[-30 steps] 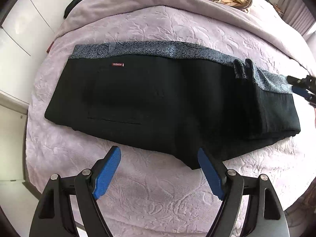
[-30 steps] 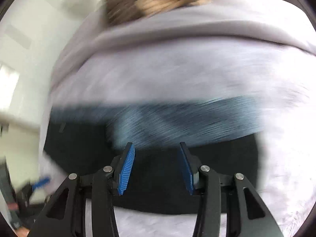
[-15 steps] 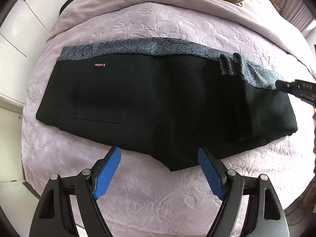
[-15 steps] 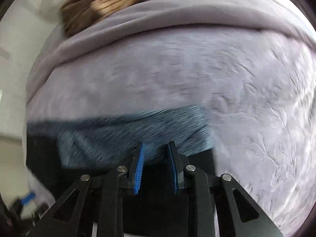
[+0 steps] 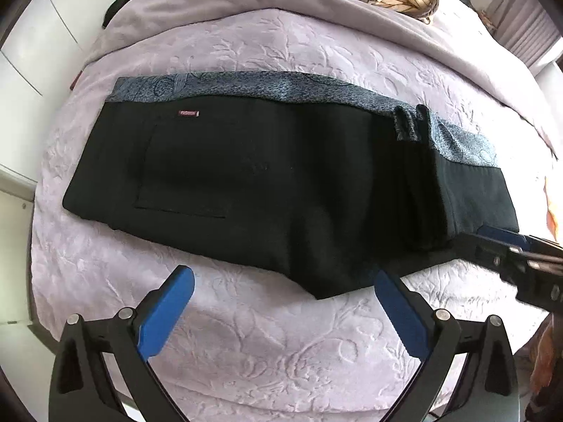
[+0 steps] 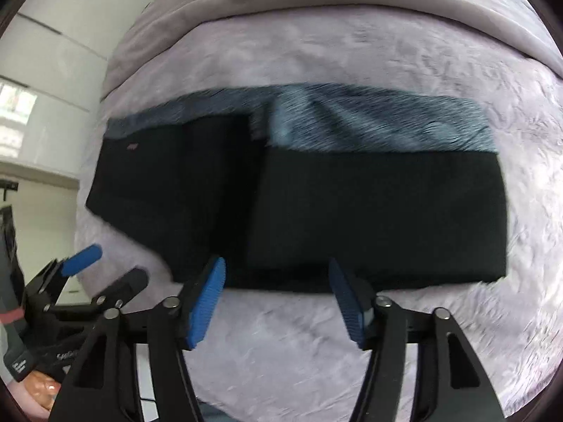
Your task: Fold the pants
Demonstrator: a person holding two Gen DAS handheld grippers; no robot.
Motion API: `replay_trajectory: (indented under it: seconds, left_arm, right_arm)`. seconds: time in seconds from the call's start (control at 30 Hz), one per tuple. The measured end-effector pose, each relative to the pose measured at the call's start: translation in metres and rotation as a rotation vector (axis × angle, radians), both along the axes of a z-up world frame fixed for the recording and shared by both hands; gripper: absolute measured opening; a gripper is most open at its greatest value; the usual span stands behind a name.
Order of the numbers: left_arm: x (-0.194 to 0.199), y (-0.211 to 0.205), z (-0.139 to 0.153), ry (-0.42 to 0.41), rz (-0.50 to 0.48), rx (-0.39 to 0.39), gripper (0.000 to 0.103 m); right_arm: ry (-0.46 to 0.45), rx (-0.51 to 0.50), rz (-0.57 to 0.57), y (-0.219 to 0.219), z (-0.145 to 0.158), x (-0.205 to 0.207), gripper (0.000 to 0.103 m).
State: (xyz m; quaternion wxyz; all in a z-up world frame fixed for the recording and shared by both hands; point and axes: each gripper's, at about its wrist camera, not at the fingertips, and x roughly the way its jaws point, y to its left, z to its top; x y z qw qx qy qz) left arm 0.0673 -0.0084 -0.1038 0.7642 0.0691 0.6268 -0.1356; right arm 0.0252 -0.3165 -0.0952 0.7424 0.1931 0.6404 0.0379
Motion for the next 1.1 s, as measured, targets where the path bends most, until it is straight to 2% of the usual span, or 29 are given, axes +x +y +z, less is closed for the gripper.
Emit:
replay_trajectory:
  seconds: [0.2, 0.4, 0.7, 0.9, 1.0, 1.1]
  left_arm:
    - [0.005, 0.023, -0.003, 0.027, 0.037, -0.029, 0.103]
    - [0.011, 0.048, -0.006, 0.038, 0.081, -0.046, 0.103]
    - [0.024, 0.092, -0.023, 0.084, 0.139, -0.092, 0.103]
    - [0.036, 0.135, -0.027, 0.070, 0.242, -0.131, 0.103]
    - [0.046, 0.155, -0.030, 0.064, 0.279, -0.173, 0.103]
    - [0.055, 0.172, -0.030, 0.060, 0.317, -0.264, 0.103]
  right_arm:
    - [0.001, -0.017, 0.039, 0.035, 0.008, -0.007, 0.079]
    - [0.011, -0.080, 0.109, 0.067, 0.011, -0.011, 0.079]
    - [0.042, -0.110, 0.152, 0.106, 0.007, -0.004, 0.079]
    - [0.067, -0.105, 0.179, 0.127, -0.002, 0.004, 0.079]
    - [0.073, -0.100, 0.189, 0.135, -0.006, 0.008, 0.079]
    - [0.078, -0.094, 0.192, 0.141, -0.010, 0.011, 0.079]
